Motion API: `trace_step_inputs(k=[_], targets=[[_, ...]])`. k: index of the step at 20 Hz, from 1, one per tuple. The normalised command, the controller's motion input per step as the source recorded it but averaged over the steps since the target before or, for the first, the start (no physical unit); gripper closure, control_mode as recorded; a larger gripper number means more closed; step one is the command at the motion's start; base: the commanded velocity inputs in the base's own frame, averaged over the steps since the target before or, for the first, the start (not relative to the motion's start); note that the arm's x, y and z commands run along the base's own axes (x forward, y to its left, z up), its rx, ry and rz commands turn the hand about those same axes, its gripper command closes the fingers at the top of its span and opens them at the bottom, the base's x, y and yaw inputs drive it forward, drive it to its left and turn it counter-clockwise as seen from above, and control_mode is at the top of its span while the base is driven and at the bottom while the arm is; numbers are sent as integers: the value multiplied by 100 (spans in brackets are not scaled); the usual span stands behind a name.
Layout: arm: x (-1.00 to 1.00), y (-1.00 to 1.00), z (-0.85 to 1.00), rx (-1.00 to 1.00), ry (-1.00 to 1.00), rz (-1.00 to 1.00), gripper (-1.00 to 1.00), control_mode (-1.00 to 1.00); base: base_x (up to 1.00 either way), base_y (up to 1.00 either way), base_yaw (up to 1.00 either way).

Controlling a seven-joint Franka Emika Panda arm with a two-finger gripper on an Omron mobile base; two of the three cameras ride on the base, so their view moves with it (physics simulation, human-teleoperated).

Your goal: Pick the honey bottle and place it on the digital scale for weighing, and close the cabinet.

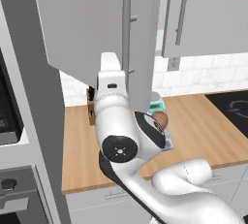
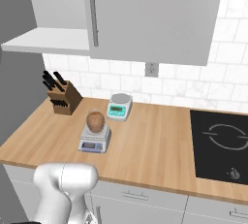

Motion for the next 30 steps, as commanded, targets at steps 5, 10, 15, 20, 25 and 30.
trace_step_inputs(k=[5,10,15,20,25,30], targets=[[56,-67,21,0,-10,-24,-100,-100,0,0,0],[74,-42,21,0,-6,-27,-100,-100,0,0,0],[54,-31,38,0,-6,-23,-100,-100,0,0,0],[95,-39,5,5,0,-8,-100,-100,0,0,0],[77,-80,0,21,0,10,-100,-100,0,0,0],[58,-75,0,23,-5,20,-100,-100,0,0,0]])
